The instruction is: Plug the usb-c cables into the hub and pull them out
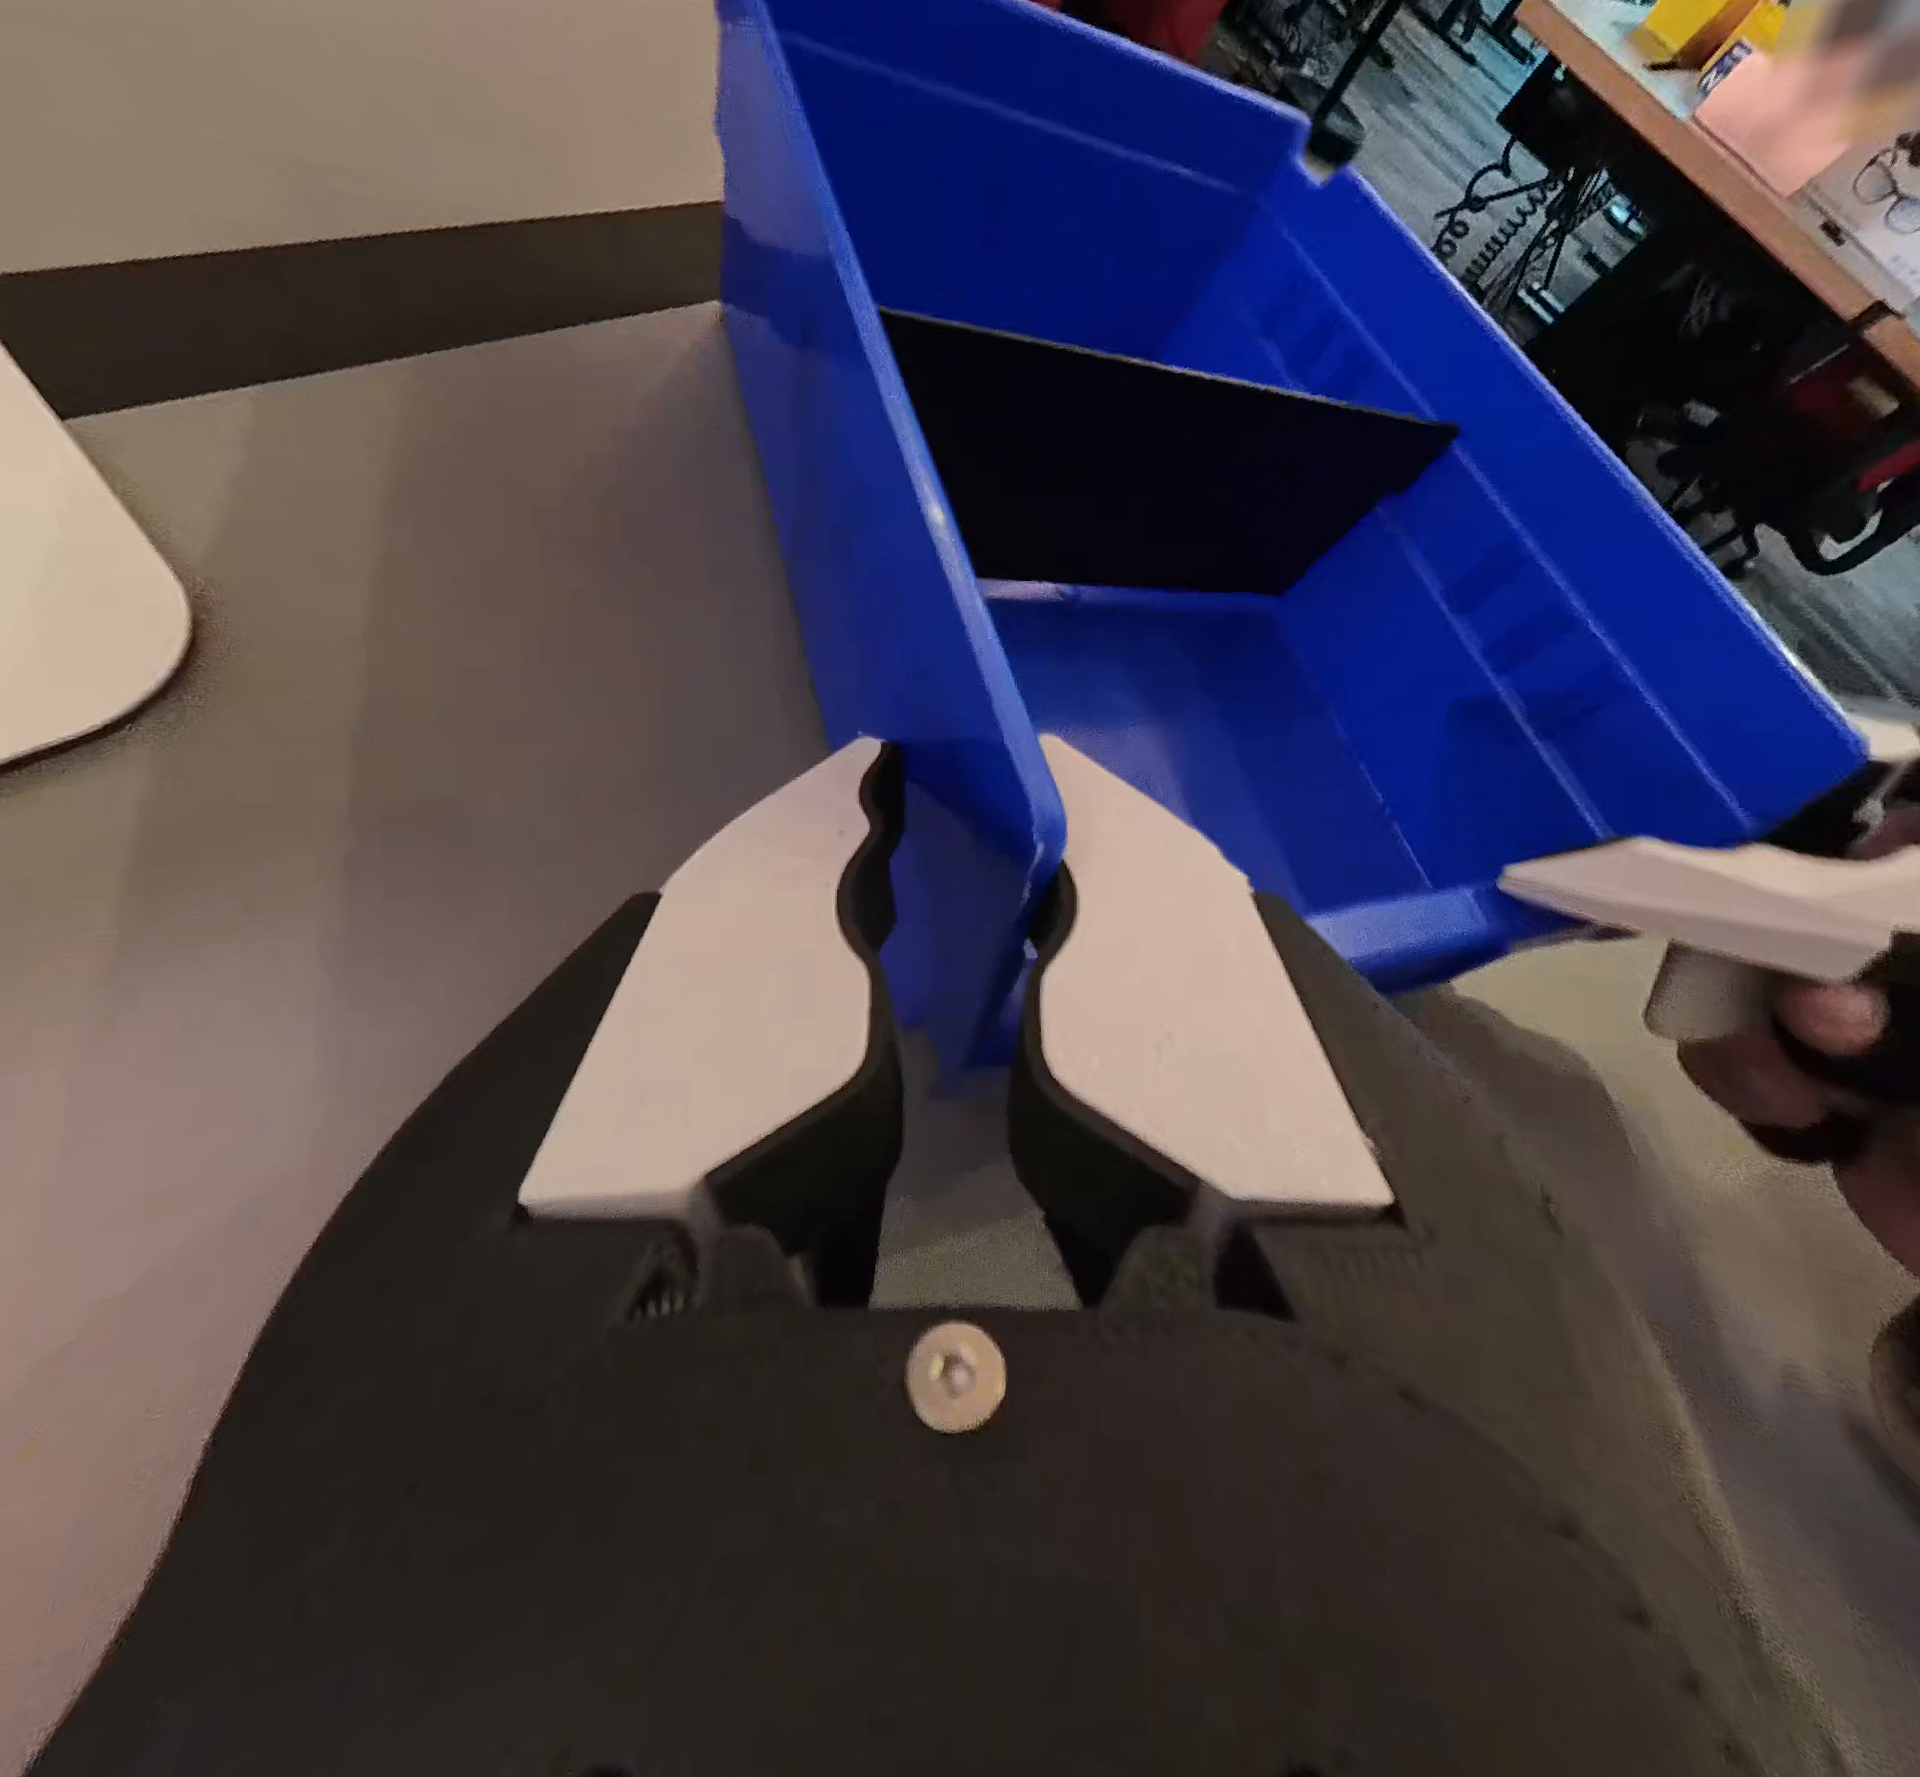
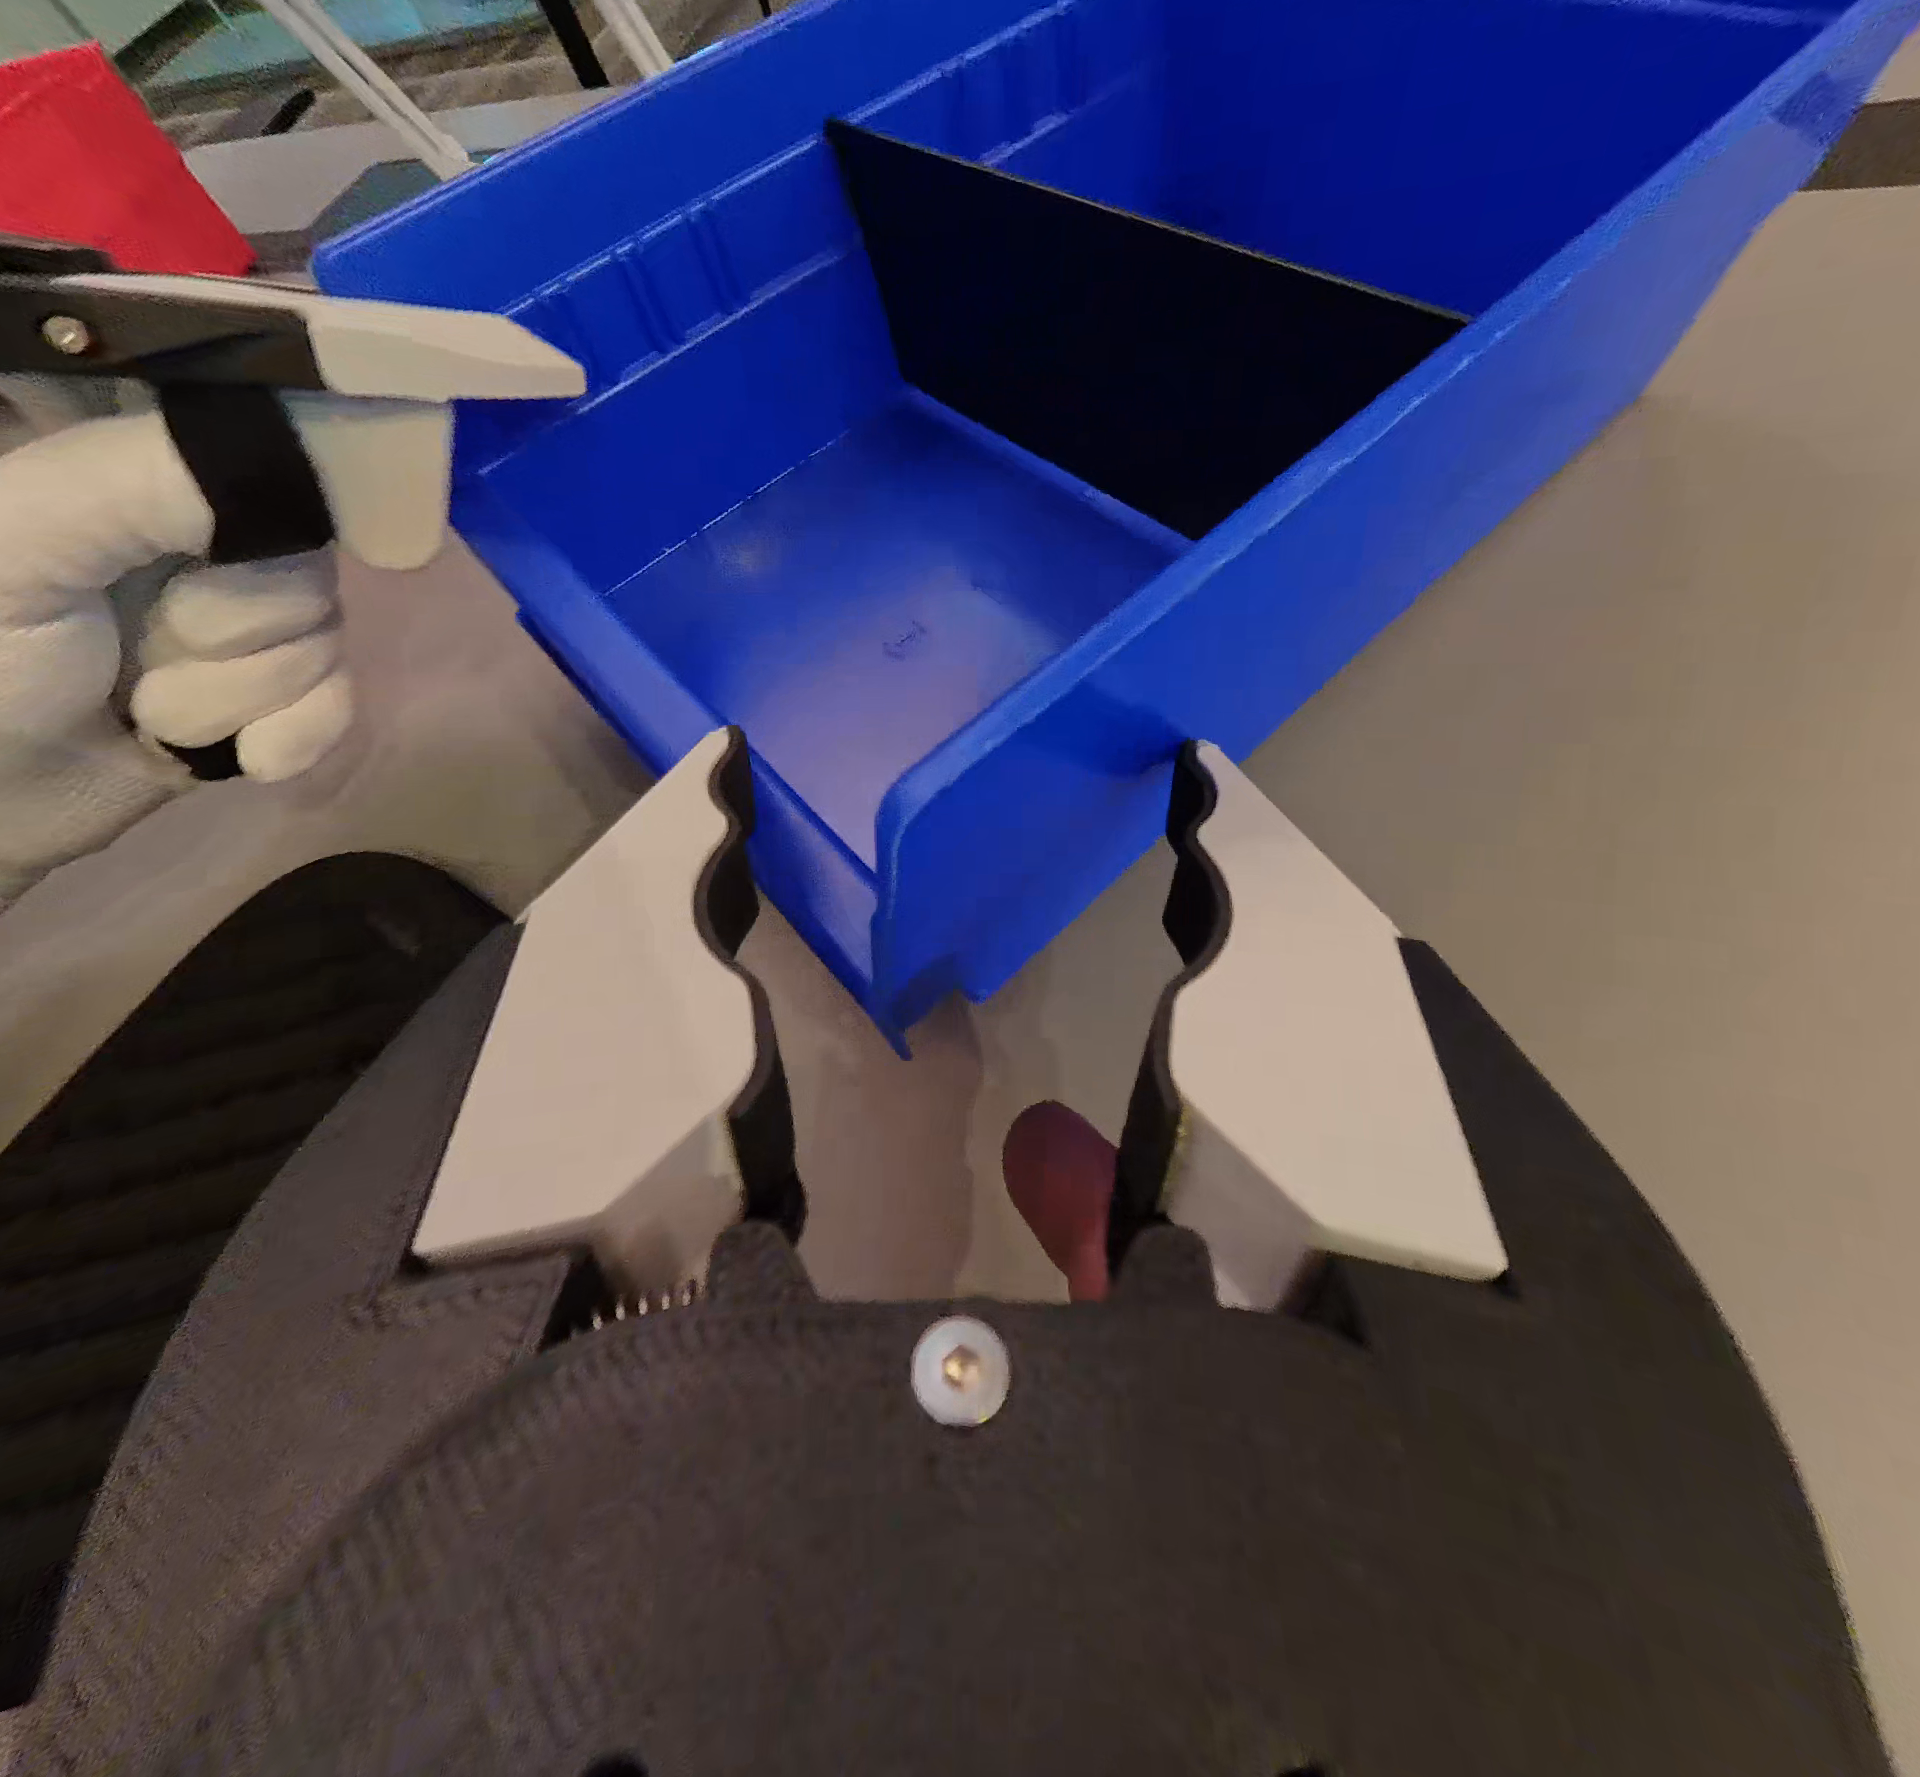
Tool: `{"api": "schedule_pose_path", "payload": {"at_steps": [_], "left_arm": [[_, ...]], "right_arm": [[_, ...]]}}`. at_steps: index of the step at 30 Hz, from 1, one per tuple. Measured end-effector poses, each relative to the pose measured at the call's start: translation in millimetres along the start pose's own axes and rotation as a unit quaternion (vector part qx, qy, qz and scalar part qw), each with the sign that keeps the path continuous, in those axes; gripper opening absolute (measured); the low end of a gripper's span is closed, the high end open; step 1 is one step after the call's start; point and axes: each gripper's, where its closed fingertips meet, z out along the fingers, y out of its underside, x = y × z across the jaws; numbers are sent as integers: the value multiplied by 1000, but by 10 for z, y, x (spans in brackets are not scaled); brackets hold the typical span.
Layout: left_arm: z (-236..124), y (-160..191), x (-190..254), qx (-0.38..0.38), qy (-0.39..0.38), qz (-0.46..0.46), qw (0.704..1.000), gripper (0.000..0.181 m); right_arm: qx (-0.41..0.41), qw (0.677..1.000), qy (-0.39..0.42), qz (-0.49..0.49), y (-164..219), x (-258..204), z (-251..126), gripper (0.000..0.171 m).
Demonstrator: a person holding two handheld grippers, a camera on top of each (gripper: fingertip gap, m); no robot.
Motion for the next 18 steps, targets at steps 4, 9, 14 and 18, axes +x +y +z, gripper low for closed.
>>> {"api": "schedule_pose_path", "payload": {"at_steps": [4, 9, 14, 18], "left_arm": [[60, 87, 187, -21, 13, 16, 1000, 33], [193, 207, 434, -57, 32, 32, 997, 42], [385, 228, 655, -78, 32, 39, 996, 51], [542, 202, 760, -82, 29, 47, 995, 49]], "right_arm": [[-22, 1000, 6, -2, -37, 311, 69, 69], [-45, 999, 30, -2, -79, 745, 129, 50], [-55, 998, 25, 16, -126, 1090, 159, 42], [-63, 998, 18, 18, -213, 1340, 190, 38]]}}
